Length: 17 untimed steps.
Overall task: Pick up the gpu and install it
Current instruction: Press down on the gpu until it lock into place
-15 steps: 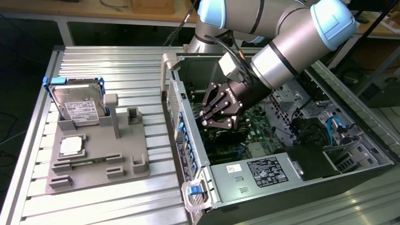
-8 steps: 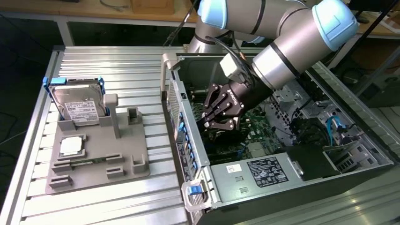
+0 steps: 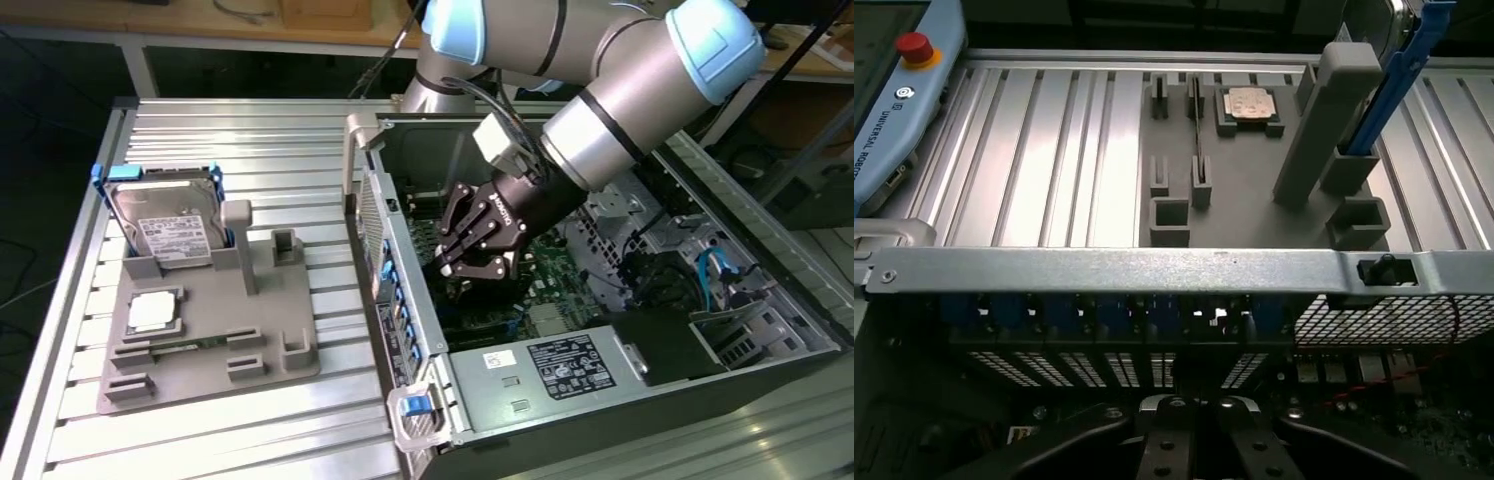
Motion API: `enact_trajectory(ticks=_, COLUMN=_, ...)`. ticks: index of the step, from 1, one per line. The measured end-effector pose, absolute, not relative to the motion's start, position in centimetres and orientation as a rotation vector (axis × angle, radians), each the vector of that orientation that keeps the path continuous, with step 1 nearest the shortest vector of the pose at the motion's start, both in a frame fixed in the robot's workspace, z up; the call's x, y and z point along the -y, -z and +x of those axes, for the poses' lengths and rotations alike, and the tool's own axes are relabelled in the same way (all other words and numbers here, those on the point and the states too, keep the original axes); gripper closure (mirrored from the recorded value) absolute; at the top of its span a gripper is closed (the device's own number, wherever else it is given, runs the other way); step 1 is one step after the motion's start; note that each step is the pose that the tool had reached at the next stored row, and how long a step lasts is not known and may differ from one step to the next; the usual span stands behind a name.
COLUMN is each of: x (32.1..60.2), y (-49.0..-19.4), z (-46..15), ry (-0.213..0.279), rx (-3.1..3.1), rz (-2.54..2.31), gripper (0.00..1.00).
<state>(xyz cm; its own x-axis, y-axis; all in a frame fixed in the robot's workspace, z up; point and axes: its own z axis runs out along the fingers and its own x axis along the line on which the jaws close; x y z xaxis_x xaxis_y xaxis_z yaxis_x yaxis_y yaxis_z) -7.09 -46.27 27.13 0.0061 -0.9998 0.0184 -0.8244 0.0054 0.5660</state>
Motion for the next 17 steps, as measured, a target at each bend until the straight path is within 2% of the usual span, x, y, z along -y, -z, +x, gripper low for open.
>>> enact_trajectory(ticks=6, x=46.31, y=-27.12, z=-7.41, ry=0.529, rx=1.853, rz=1.868, gripper=0.89)
enact_trajectory(ticks=17, x=46.14, y=-26.63, z=-7.95, ry=0.517, rx=1.851, rz=1.871, gripper=0.89)
